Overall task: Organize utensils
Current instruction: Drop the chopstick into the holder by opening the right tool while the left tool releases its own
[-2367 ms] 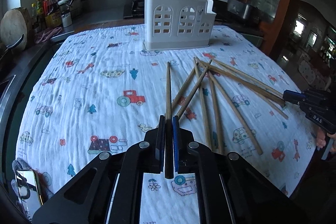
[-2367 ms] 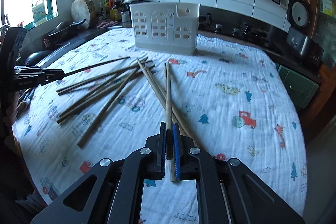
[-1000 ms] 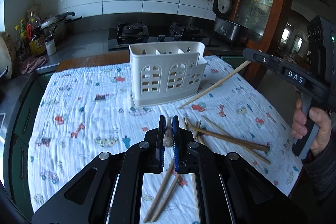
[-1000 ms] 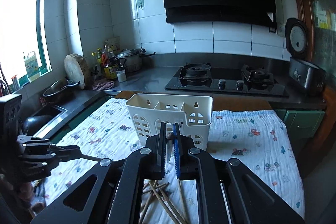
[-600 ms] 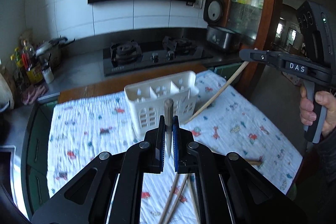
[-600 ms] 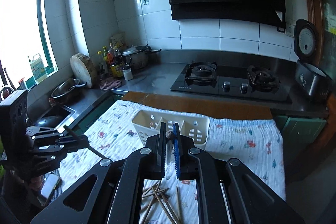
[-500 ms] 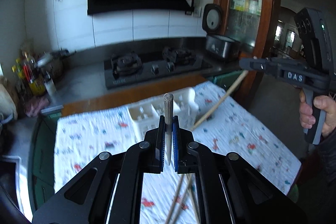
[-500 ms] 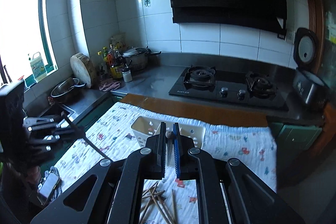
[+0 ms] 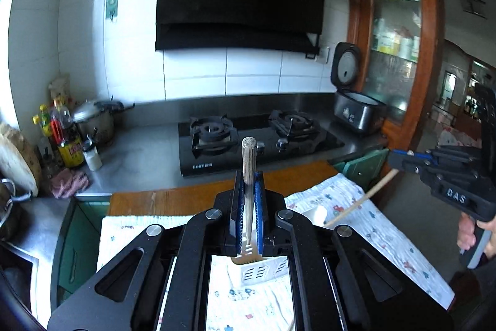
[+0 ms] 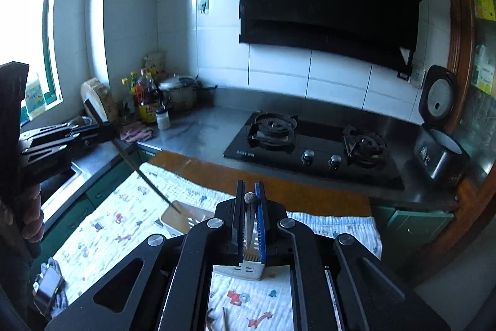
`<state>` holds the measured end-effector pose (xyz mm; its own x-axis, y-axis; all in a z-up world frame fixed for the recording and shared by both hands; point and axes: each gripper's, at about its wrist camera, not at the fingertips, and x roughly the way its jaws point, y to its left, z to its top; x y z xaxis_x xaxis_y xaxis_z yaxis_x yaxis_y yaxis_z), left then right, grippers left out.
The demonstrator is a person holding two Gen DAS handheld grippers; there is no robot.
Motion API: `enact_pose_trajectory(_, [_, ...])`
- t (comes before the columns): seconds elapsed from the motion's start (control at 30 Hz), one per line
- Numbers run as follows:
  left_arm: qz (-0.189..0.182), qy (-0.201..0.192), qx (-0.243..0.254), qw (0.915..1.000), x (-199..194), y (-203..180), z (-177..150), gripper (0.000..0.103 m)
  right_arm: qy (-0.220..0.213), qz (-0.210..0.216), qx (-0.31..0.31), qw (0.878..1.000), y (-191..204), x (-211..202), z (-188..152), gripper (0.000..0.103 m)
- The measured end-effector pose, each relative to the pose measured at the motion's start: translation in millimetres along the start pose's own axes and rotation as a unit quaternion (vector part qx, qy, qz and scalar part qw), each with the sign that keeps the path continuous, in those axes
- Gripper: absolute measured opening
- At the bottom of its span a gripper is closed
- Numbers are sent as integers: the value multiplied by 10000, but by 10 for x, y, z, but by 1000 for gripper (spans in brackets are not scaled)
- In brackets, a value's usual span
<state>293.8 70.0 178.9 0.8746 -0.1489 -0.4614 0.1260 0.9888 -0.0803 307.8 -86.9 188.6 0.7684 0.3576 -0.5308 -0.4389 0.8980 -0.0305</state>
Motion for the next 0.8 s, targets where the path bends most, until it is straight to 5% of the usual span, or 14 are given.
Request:
enact_pose_trajectory(0.33, [-31,647,-224,9976,502,179,-351,5,455,-89,12,9989,-49,464,-279,7])
enact_pose_trajectory(0.8, [-61,875,-321,9956,603,256,-499,10,578,-132,99,9982,-129,602,-390,8])
